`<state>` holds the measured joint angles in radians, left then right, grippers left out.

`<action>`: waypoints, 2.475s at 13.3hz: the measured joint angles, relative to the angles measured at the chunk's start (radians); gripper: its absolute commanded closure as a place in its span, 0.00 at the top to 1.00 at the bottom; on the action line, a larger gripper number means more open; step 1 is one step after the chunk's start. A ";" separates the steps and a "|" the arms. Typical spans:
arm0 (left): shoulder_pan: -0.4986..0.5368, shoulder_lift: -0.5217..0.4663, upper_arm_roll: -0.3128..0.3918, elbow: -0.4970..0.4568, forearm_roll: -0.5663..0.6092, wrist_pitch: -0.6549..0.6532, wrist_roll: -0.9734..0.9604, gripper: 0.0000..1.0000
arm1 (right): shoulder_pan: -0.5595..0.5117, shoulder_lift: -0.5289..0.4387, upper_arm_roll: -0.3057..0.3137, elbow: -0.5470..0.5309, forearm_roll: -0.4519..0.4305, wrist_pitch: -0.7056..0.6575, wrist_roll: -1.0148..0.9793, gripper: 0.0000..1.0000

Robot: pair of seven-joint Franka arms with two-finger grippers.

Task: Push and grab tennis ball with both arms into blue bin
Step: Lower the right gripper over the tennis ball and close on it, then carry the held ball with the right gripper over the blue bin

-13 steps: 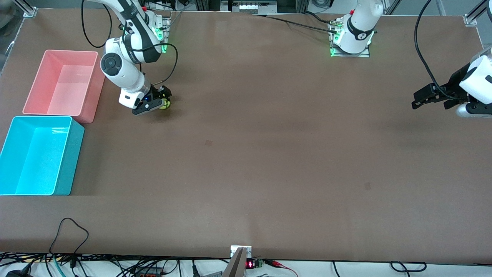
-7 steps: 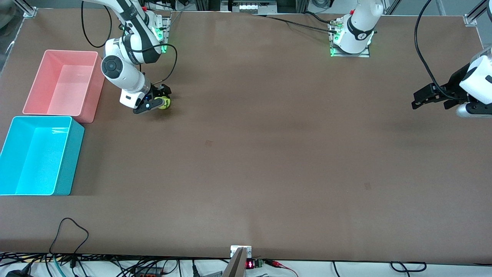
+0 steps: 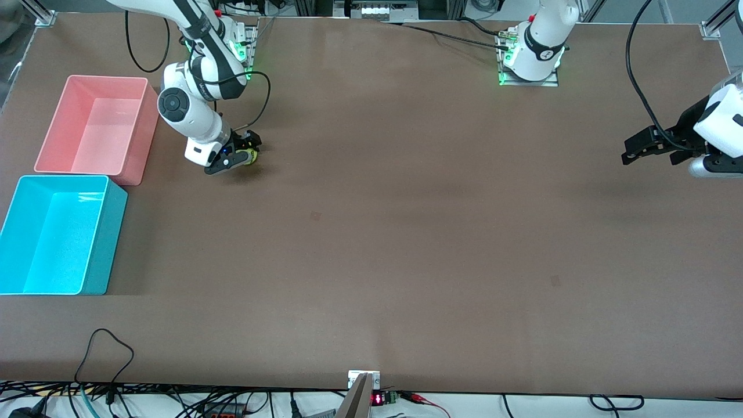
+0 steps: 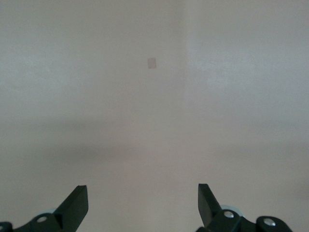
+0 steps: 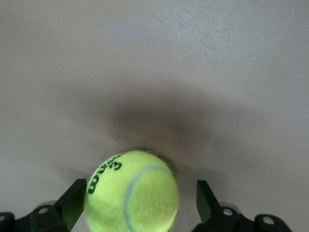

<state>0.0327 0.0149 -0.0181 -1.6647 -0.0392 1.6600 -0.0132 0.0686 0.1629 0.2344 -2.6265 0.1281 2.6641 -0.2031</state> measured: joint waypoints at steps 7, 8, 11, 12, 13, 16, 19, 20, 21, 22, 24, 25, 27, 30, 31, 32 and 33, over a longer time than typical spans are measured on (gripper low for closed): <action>0.000 0.000 0.000 0.000 0.000 0.000 0.000 1.00 | 0.000 0.008 0.000 0.000 0.000 0.002 0.000 0.68; 0.000 0.000 0.000 0.000 0.000 0.000 0.000 1.00 | 0.000 0.009 0.000 0.000 0.000 0.002 0.000 0.56; 0.000 0.000 0.001 0.000 0.000 0.000 0.000 1.00 | 0.001 0.010 0.000 0.001 0.000 0.001 0.000 0.14; 0.000 0.000 0.001 0.000 0.000 0.000 0.000 1.00 | 0.001 0.010 0.000 0.002 0.000 0.001 0.000 0.00; 0.001 0.000 0.001 0.000 0.000 0.000 0.000 1.00 | 0.001 0.010 0.000 0.002 0.000 0.001 0.000 0.00; 0.001 0.000 0.001 0.000 0.000 0.000 0.000 1.00 | 0.000 0.012 0.000 0.020 0.000 -0.001 0.001 0.00; 0.000 0.000 0.001 0.001 0.000 0.000 0.000 1.00 | -0.003 0.012 -0.018 0.100 0.000 -0.045 0.002 0.00; 0.000 0.000 0.000 0.002 0.000 0.001 0.000 1.00 | -0.005 0.012 -0.043 0.136 0.000 -0.075 0.002 0.00; 0.000 0.000 0.000 0.004 0.000 0.001 0.000 1.00 | -0.011 0.012 -0.073 0.186 0.000 -0.125 0.002 0.00; 0.000 0.000 0.000 0.005 0.000 0.001 0.000 1.00 | -0.022 0.011 -0.103 0.252 0.000 -0.193 0.000 0.00; 0.000 0.000 -0.003 0.009 0.000 0.001 0.000 1.00 | -0.041 0.011 -0.168 0.400 -0.025 -0.334 -0.005 0.00; -0.001 0.000 -0.005 0.011 -0.001 0.001 -0.001 1.00 | -0.050 0.011 -0.203 0.464 -0.062 -0.386 -0.008 0.00; -0.005 0.000 -0.010 0.013 -0.001 0.001 -0.003 1.00 | -0.079 0.016 -0.258 0.551 -0.126 -0.455 -0.031 0.00; -0.008 0.000 -0.012 0.014 -0.001 -0.004 -0.004 1.00 | -0.155 0.061 -0.308 0.653 -0.155 -0.500 -0.151 0.00; -0.008 0.000 -0.013 0.014 -0.001 -0.006 -0.004 1.00 | -0.181 0.089 -0.323 0.696 -0.172 -0.509 -0.198 0.00; -0.008 0.000 -0.013 0.014 -0.001 -0.007 -0.004 1.00 | -0.209 0.122 -0.336 0.736 -0.188 -0.516 -0.243 0.00; -0.009 0.000 -0.015 0.015 -0.001 -0.007 -0.004 1.00 | -0.243 0.160 -0.346 0.773 -0.195 -0.518 -0.290 0.00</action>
<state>0.0242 0.0148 -0.0330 -1.6501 -0.0404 1.6530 -0.0169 -0.1740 0.3230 -0.1112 -1.8533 -0.0668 2.1466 -0.4930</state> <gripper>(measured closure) 0.000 0.330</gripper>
